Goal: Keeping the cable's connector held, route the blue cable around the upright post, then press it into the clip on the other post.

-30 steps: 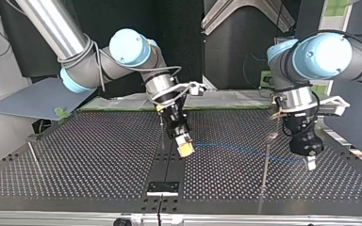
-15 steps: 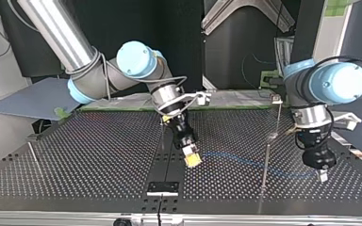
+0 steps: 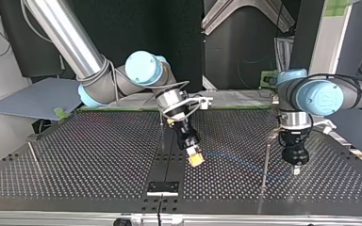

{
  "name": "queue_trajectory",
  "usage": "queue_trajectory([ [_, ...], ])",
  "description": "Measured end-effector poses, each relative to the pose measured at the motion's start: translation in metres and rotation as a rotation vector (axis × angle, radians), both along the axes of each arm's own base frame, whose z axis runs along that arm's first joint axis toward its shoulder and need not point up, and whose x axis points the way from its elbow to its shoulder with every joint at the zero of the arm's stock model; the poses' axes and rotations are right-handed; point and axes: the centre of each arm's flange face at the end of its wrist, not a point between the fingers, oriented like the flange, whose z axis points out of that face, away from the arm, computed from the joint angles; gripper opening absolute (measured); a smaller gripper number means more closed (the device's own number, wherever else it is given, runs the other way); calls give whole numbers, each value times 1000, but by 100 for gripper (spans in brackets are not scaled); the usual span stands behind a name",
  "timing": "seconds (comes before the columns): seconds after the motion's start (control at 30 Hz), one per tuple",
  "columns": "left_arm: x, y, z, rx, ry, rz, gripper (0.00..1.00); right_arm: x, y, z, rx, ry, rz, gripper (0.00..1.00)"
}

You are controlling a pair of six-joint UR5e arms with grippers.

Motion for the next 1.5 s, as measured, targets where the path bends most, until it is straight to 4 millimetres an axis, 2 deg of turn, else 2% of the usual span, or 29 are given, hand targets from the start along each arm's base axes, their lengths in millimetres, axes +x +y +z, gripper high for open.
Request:
queue_trajectory([
  [0.13,7,-5,-16,1,26,-31,0,2,-3,-14,7,23,-12,0],
  [0.3,10,-5,-25,-1,42,-32,0,5,-6,-35,27,63,-28,0],
  [0.47,15,-8,-39,-4,67,-38,0,7,-8,-78,78,132,-37,0],
  [0.7,16,-10,-43,-21,68,-41,0,1,-8,-139,140,214,-68,0],
  [0.77,16,-11,-43,-28,68,-42,16,-2,-8,-154,155,233,-79,0],
  [0.8,16,-11,-43,-32,68,-44,16,-4,-8,-159,161,240,-86,0],
  [0.87,16,-12,-43,-43,68,-48,36,-9,-7,-171,174,253,-98,0],
  [0.9,16,-13,-44,-49,69,-50,36,-11,-7,-175,179,258,-102,0],
  [0.93,16,-13,-45,-56,71,-52,46,-13,-6,-182,185,266,-106,0],
  [0.97,16,-14,-46,-62,73,-54,64,-15,-5,-187,190,274,-108,0],
  [1.0,16,-14,-48,-67,78,-55,64,-16,-5,-192,195,282,-110,0],
  [1.07,17,-16,-55,-74,96,-58,86,-20,-2,-204,204,298,-115,0],
  [1.13,18,-18,-63,-77,120,-58,86,-23,0,-213,211,308,-120,0],
  [1.17,18,-19,-66,-78,129,-57,100,-24,1,-217,213,311,-122,0],
  [1.37,16,-23,-73,-84,157,-42,100,-32,8,-241,226,323,-126,0],
  [1.5,17,-26,-80,-87,171,-52,100,-37,13,-269,245,344,-129,0],
])
